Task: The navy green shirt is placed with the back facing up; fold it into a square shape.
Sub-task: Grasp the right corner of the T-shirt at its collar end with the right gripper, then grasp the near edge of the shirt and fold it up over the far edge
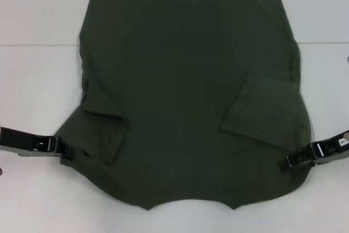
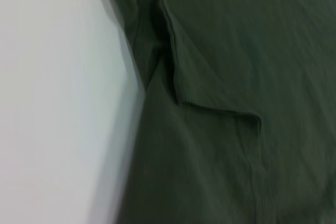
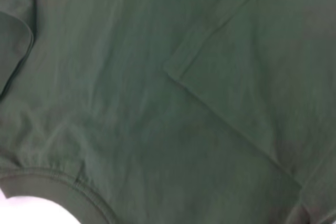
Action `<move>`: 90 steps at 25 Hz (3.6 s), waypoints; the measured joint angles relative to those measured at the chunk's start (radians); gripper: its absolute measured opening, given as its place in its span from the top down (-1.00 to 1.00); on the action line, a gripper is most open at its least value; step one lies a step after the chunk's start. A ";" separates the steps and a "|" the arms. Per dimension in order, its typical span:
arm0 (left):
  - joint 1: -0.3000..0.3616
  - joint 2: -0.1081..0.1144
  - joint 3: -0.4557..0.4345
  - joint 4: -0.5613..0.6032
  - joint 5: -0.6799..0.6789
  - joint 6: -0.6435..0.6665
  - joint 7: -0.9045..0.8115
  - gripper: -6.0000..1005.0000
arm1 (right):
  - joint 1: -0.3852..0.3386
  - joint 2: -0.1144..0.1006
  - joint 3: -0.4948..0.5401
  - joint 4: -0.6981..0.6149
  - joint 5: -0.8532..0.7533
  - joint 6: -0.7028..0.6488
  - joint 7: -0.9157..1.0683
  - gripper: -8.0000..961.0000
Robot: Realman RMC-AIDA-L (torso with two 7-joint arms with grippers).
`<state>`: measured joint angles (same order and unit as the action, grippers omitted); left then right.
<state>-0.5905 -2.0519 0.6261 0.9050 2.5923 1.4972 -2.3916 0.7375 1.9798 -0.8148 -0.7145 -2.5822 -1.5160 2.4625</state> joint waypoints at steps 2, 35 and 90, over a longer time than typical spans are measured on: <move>0.000 0.001 -0.009 0.000 -0.003 0.000 0.000 0.96 | -0.012 0.009 0.003 -0.037 0.007 0.002 -0.009 -0.81; 0.012 0.002 -0.054 -0.004 -0.080 0.081 0.078 0.96 | -0.025 0.006 -0.009 -0.067 -0.004 -0.023 -0.062 0.87; -0.004 0.043 -0.329 -0.190 -0.305 0.154 0.130 0.96 | -0.159 -0.018 0.457 0.027 0.386 -0.049 -0.419 0.87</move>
<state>-0.5947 -2.0085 0.2970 0.7149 2.2869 1.6515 -2.2618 0.5786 1.9618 -0.3574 -0.6873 -2.1965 -1.5654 2.0437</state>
